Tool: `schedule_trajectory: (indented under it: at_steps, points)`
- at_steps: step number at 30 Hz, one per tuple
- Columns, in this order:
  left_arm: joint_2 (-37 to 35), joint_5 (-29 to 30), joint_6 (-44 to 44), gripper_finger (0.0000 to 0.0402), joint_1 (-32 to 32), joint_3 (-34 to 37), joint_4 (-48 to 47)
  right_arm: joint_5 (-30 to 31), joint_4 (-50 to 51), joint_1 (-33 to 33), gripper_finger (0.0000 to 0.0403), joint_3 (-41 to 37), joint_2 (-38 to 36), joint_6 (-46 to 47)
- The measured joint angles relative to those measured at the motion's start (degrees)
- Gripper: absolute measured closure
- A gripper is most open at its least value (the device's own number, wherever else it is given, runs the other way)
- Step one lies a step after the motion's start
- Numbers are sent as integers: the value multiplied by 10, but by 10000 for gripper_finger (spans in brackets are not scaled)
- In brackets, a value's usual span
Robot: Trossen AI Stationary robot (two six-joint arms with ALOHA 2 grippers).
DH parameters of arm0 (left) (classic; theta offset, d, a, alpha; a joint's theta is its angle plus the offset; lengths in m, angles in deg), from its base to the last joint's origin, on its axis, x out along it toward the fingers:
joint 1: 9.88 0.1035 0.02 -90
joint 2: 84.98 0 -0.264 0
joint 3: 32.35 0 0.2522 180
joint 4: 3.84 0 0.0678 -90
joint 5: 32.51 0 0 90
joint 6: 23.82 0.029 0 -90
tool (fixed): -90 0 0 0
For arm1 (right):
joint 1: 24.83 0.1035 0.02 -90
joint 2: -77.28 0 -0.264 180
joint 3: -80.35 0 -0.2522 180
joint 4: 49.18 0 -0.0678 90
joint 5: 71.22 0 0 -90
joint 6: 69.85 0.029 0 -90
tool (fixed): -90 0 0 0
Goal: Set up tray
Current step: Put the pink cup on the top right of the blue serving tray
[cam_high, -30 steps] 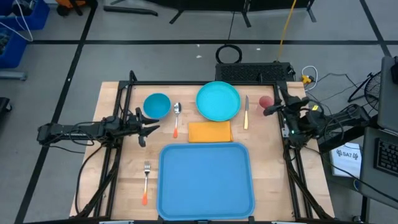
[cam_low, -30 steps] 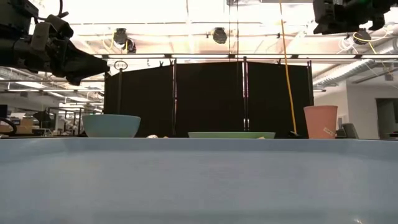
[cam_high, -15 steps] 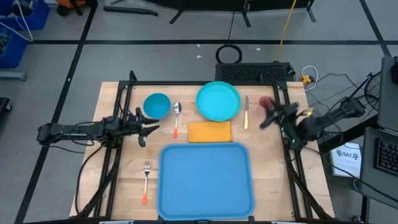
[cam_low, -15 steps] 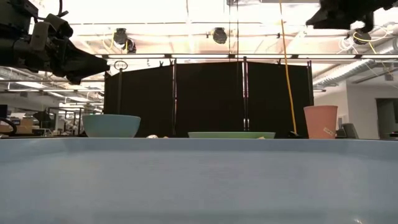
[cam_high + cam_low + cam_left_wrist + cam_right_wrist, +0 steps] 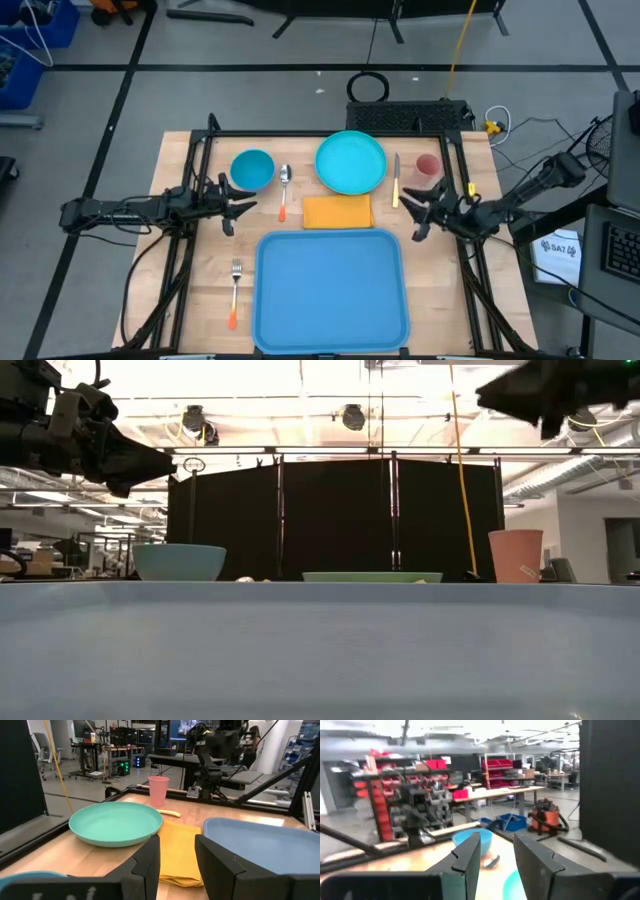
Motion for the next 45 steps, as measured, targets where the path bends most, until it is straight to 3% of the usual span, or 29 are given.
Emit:
schedule_trajectory:
  at_steps: [3,5,10,13,18,26,32,45]
  points:
    - [0,0,-9,275,0,0,-1,110,191,-28,299,93,0,27]
    - [0,0,-10,275,0,0,-2,136,375,-60,302,174,2,85]
    - [0,0,-12,275,0,0,-6,-19,839,-227,314,393,5,332]
    - [0,-1,-12,275,0,0,-6,-88,979,-343,318,450,15,370]
    - [0,-1,-9,275,0,0,-6,-236,997,-510,318,446,41,324]
    - [0,-2,-10,275,0,0,-12,-327,904,-681,312,370,154,226]
    - [0,-2,-10,275,0,0,-31,-322,880,-730,293,363,192,194]
    - [0,-30,-13,275,0,0,-44,-323,959,-761,220,363,217,191]
